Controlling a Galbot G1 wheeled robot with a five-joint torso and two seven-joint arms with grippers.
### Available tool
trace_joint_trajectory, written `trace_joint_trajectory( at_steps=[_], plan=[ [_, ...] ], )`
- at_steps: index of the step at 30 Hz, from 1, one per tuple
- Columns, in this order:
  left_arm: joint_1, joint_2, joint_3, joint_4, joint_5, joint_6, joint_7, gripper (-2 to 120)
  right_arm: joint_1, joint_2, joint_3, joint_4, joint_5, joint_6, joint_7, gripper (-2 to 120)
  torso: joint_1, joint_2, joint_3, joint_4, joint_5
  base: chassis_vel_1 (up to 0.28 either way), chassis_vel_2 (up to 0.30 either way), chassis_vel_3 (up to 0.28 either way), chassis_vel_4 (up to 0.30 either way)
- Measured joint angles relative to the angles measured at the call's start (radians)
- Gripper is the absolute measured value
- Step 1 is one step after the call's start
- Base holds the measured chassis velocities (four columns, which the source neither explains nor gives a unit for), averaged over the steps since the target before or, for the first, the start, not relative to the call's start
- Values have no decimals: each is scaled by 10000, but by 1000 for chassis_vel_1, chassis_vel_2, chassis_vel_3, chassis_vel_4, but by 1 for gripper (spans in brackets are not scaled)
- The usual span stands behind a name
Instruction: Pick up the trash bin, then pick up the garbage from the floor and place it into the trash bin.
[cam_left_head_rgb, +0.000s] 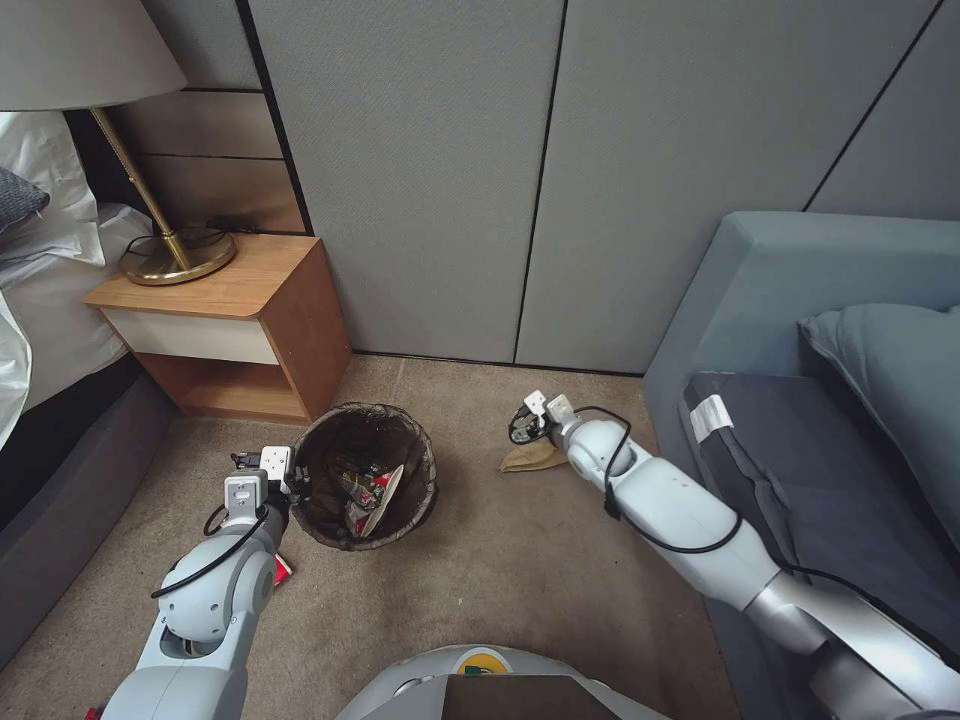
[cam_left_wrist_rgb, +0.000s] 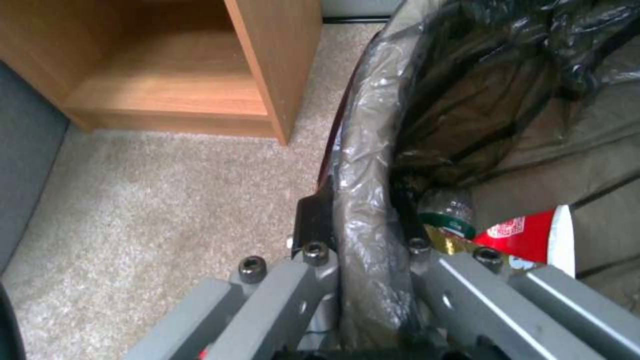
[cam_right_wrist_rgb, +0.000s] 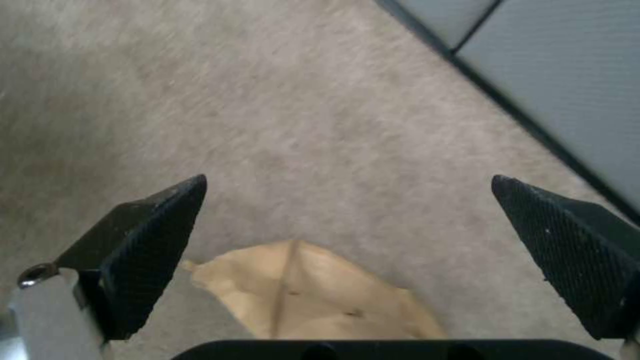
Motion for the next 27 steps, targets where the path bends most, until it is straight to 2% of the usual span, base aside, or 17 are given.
trace_joint_trajectory(
  at_steps=[7, 18, 27],
  plan=[
    [-49, -72, -57, 91, 0, 0, -3, 3, -415, -183, -579, -246, -1097, 207, -293, 100, 0, 0, -1, -4, -1, 0, 0, 0, 0],
    [-171, -125, -3, 257, 16, 0, 10, 3, -993, -215, -1305, -409, -1730, 243, -321, 100, 0, 0, -1, -1, 0, 0, 0, 0, 0],
    [-202, -114, -12, 310, 7, 0, 28, 3, -1190, -215, -1437, -868, -2243, 419, -452, 100, 0, 0, -1, -1, 0, 0, 0, 0, 0]
  ],
)
